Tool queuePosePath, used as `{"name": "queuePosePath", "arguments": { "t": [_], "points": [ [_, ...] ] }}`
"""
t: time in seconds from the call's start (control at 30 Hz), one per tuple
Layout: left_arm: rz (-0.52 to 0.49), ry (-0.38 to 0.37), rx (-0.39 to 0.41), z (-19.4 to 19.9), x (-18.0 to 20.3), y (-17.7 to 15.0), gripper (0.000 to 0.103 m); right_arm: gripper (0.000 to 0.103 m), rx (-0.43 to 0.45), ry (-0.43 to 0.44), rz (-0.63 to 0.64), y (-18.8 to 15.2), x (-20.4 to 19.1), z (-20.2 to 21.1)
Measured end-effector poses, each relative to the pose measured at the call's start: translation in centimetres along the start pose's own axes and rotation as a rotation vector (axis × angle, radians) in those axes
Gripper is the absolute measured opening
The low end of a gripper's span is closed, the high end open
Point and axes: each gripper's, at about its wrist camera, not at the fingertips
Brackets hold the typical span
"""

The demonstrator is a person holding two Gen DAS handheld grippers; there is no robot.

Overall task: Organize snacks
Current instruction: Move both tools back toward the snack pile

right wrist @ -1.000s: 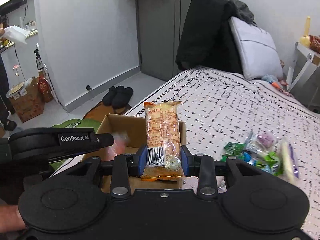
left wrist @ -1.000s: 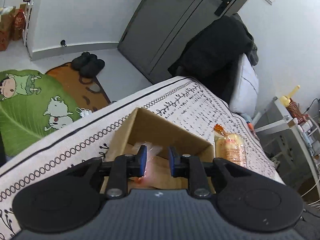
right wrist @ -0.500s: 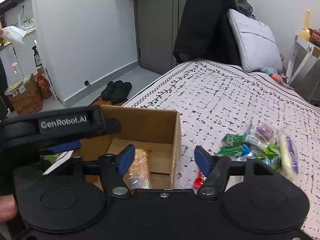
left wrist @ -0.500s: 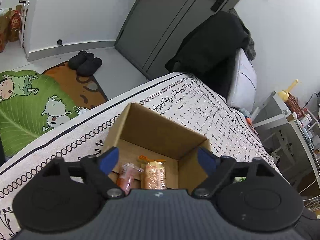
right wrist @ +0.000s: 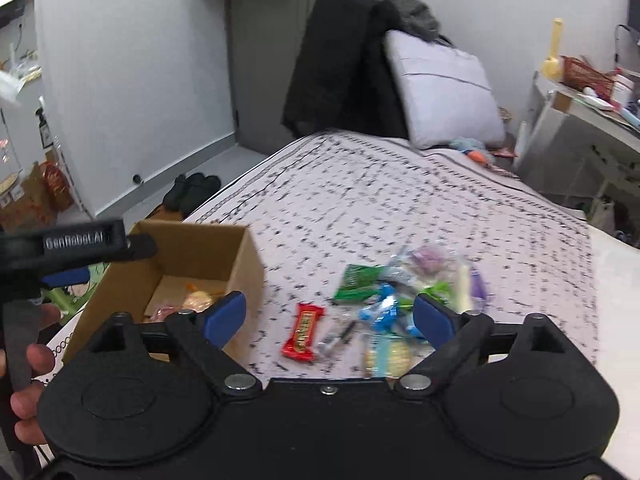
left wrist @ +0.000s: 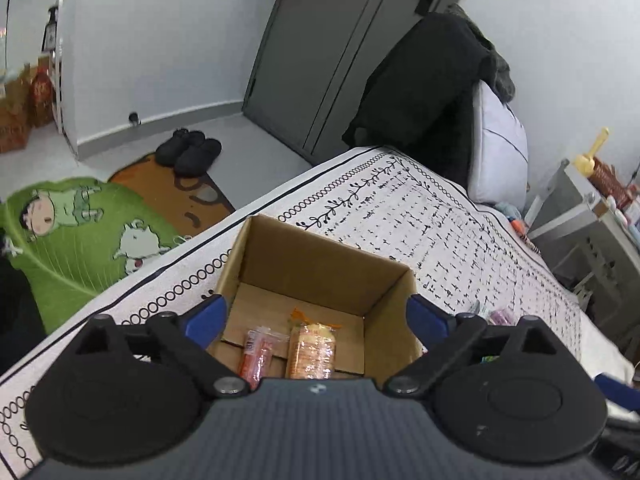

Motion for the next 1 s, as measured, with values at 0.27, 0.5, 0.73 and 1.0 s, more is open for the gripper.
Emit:
{"name": "queuePosePath", "arguments": {
  "t": [0.27,0.5,0.73,1.0],
  "points": [
    [-0.051,-0.029,0.031,2.0,3.4,-0.6,0.096,0.095,0.03,0.002,-0.01,0.4,3.6,2.6],
    [-0.095,-0.047,0.043,2.9,5.8,-1.5,0.096,0.097,0.061,0.004,-0.042,0.5,7.2,4.0],
    [-0.143,-0.075,0.056,3.1,7.9,-2.3,0.096,0.097,0.056,0.007,-0.151,-1.1,11.3,3.2],
    [-0.213,-0.106,0.029,1.9,11.2,-3.7,0.096,0.097,0.01,-0.015,-0.189,-3.6,14.0,0.8]
  ]
}}
Point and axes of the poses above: each gripper's, at about its wrist camera, not at the fingertips, and z roughly against the way its jaws point, x to its right, y to its top, and after that the axes turned 6 degrees about x, right-handed
